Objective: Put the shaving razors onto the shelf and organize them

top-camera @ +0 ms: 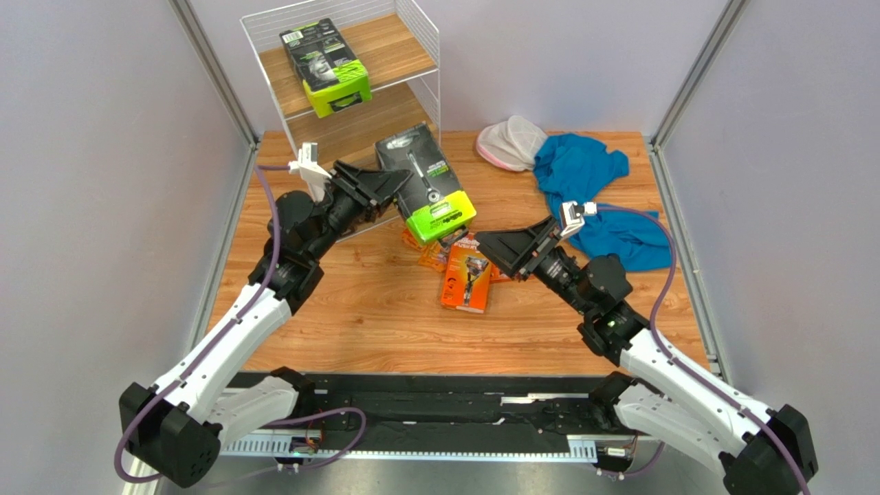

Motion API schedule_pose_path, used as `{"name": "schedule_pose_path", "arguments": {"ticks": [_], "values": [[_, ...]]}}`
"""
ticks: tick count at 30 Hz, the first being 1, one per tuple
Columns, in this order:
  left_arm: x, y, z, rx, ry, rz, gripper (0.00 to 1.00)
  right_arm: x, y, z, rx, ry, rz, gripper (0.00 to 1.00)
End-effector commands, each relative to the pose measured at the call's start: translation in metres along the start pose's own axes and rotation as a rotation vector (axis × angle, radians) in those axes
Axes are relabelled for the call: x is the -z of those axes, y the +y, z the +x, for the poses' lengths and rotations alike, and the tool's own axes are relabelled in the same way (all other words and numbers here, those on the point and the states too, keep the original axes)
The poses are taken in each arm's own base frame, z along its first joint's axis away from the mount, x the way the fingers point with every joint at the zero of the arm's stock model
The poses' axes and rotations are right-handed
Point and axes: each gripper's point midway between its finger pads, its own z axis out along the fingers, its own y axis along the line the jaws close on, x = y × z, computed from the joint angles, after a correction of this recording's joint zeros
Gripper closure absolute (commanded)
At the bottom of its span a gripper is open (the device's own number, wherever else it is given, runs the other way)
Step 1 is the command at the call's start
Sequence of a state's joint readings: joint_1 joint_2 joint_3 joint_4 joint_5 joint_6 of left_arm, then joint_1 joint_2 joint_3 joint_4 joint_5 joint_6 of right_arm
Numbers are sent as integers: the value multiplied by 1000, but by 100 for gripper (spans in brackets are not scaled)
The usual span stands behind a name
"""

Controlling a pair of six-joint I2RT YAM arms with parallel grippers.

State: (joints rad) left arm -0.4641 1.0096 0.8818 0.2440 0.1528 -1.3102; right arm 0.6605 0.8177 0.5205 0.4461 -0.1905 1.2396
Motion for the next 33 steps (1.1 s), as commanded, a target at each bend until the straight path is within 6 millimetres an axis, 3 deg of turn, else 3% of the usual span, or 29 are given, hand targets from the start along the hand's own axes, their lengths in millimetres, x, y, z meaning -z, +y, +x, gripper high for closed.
{"name": "schedule_pose_path", "arguments": {"ticks": [1, 9, 18, 26, 29, 30, 33], "values": [[3, -89, -22, 19, -40, 261, 100, -10, 31, -20, -1, -87, -102, 0], [-3, -82, -26, 27, -69, 244, 100, -24, 65, -26, 32, -81, -222, 0], [-14, -78, -18, 37, -26, 231, 100, -37, 73, -24, 29, -55, -263, 0], [-17, -85, -10, 48, 9, 259, 100, -52, 66, -23, 1, -48, -257, 2], [-15, -82, -7, 45, 19, 256, 100, -53, 68, -28, 2, -67, -257, 11], [-15, -80, -8, 46, 14, 250, 100, -54, 68, -28, 6, -65, -256, 29], [-11, -74, -7, 44, 2, 238, 100, -56, 74, -28, 3, -53, -270, 63]]}}
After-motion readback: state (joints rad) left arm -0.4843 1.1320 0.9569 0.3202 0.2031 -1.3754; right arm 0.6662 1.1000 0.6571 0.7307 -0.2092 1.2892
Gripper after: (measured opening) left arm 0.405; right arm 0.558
